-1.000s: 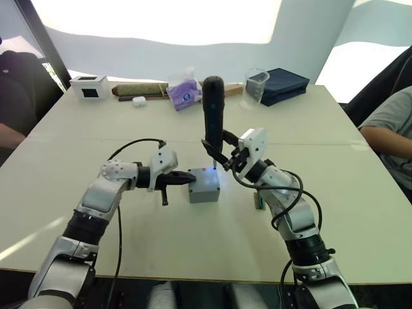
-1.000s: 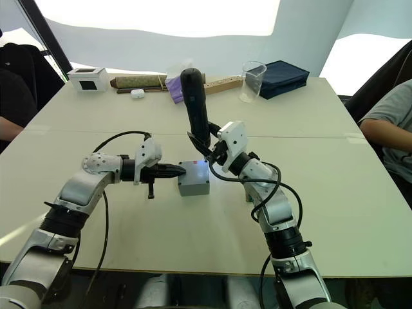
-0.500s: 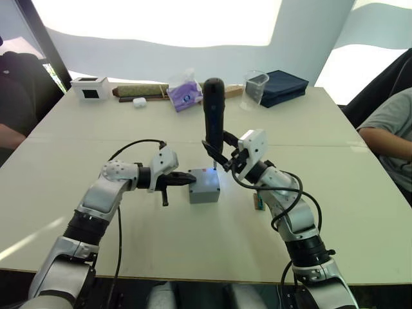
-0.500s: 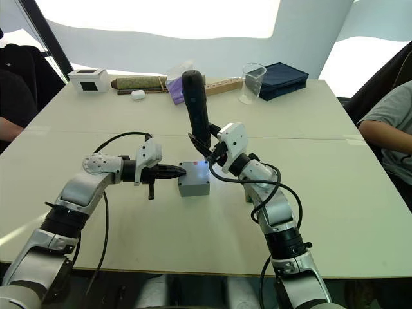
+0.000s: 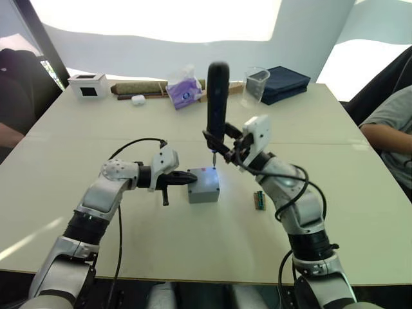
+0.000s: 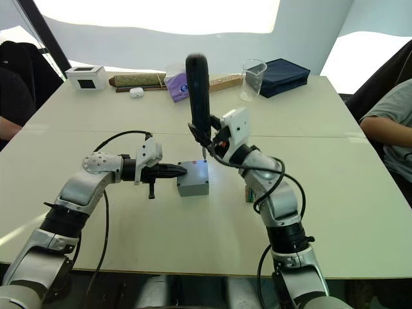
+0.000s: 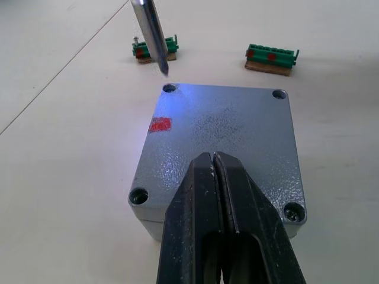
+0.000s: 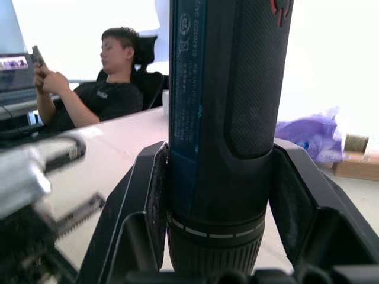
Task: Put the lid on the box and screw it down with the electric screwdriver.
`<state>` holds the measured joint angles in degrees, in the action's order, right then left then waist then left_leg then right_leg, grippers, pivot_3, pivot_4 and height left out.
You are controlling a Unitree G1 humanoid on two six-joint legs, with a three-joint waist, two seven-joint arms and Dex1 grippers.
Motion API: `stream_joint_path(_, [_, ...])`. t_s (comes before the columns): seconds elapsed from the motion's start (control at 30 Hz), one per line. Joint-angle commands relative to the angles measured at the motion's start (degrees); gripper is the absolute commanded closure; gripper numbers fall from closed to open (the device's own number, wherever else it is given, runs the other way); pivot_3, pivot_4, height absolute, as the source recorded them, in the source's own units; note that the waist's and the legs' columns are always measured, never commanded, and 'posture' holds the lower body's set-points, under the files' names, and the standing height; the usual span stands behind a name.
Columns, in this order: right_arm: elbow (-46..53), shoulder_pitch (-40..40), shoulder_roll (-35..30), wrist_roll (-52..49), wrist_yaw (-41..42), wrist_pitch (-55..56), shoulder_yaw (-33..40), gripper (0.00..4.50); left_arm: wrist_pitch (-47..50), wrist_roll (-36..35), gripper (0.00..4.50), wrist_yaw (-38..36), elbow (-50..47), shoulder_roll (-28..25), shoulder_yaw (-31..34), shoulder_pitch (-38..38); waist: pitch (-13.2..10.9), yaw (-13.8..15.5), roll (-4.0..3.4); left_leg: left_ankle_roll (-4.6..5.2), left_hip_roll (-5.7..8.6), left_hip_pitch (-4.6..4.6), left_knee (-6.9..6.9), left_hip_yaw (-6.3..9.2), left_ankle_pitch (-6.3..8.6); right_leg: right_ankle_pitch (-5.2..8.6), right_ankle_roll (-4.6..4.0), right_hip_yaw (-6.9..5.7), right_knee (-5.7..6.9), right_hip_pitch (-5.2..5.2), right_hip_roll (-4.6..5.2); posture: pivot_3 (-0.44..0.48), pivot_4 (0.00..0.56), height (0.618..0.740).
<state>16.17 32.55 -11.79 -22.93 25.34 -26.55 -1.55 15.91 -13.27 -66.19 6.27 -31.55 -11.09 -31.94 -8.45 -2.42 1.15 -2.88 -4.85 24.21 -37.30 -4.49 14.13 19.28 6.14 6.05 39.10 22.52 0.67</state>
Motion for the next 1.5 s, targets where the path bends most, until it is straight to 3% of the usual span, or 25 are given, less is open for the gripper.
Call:
stream_joint_path(0.03, [8.86,4.88,-1.53,-8.63,-3.10,-7.88,6.41,2.63,1.62,-1.41,4.50,0.17,-3.29,0.19,0.68,-0.79,-0.01,0.00,0.00,-0.01,0.00,0.14,0.00,0.01,-0.01,0.00,0.00,-0.01,0.00,0.13,-0.01,0.000,0.150,0.740])
stream_joint_path(0.2, [11.54,7.68,-4.67,-15.51,-7.67,-19.87,10.56,2.63,3.48,-3.03,4.50,0.36,-6.73,-0.04,1.54,-1.20,-0.11,-0.06,0.00,-0.01,0.00,0.29,0.03,-0.03,-0.01,0.01,-0.01,0.00,-0.03,0.28,0.00,0.000,0.150,0.740])
stream_joint_path(0.37, [10.35,12.14,-20.70,-15.84,-12.02,-47.44,12.45,2.63,6.87,-8.76,4.50,-1.44,-15.10,-3.26,5.55,-2.68,-0.71,0.10,0.04,-0.07,0.02,0.36,0.02,-0.06,-0.05,0.00,-0.03,0.03,0.00,0.37,0.08,0.000,0.150,0.740])
stream_joint_path(0.53, [6.56,14.64,-24.21,-15.40,-14.49,-65.13,15.14,2.63,8.49,-11.92,4.50,-1.89,-18.32,-5.60,7.87,-2.93,-0.82,-0.34,-0.10,-0.06,-0.01,0.51,0.18,-0.05,-0.04,0.02,-0.05,0.18,-0.06,0.70,-0.01,0.000,0.150,0.740])
stream_joint_path(0.83, [-11.99,12.05,-38.57,-31.46,-21.53,-65.95,5.80,2.63,11.08,-15.96,4.50,-1.93,-22.89,-9.23,10.30,-3.12,-0.94,-0.10,-0.06,-0.05,0.01,1.19,0.02,-0.14,-0.05,0.02,-0.03,0.15,-0.08,1.24,0.01,0.000,0.150,0.740])
stream_joint_path(1.13, [-21.04,11.05,-38.66,-35.17,-31.96,-65.95,2.37,2.63,12.72,-17.50,4.50,-0.32,-25.77,-10.10,11.35,-1.82,-0.98,-0.13,-0.09,-0.05,0.00,1.18,-0.01,-0.12,-0.06,0.02,-0.02,0.16,-0.01,1.26,-0.03,0.000,0.150,0.740])
stream_joint_path(1.37, [-26.09,11.46,-34.81,-30.26,-36.64,-65.95,4.60,2.63,13.56,-18.96,4.50,0.16,-27.29,-11.08,11.71,-0.32,-0.95,-0.11,-0.04,-0.05,-0.01,1.13,-0.12,-0.08,-0.06,0.01,-0.01,0.11,-0.01,1.11,-0.03,0.000,0.150,0.740])
stream_joint_path(1.43, [-26.98,12.23,-34.49,-29.11,-36.41,-65.95,5.05,1.66,13.42,-18.83,4.50,0.12,-27.23,-11.47,11.47,0.01,-0.93,-0.15,0.00,-0.05,0.00,1.09,-0.21,-0.06,-0.06,0.00,-0.01,0.08,-0.01,1.03,-0.03,0.000,0.150,0.740])
stream_joint_path(1.5, [-27.44,13.15,-34.46,-28.30,-35.83,-65.95,5.48,1.03,13.42,-18.88,4.50,0.11,-27.19,-11.72,11.43,0.15,-0.94,-0.09,-0.02,-0.05,0.01,1.10,-0.30,-0.07,-0.05,-0.01,0.02,0.09,0.00,1.01,-0.02,0.000,0.150,0.740])
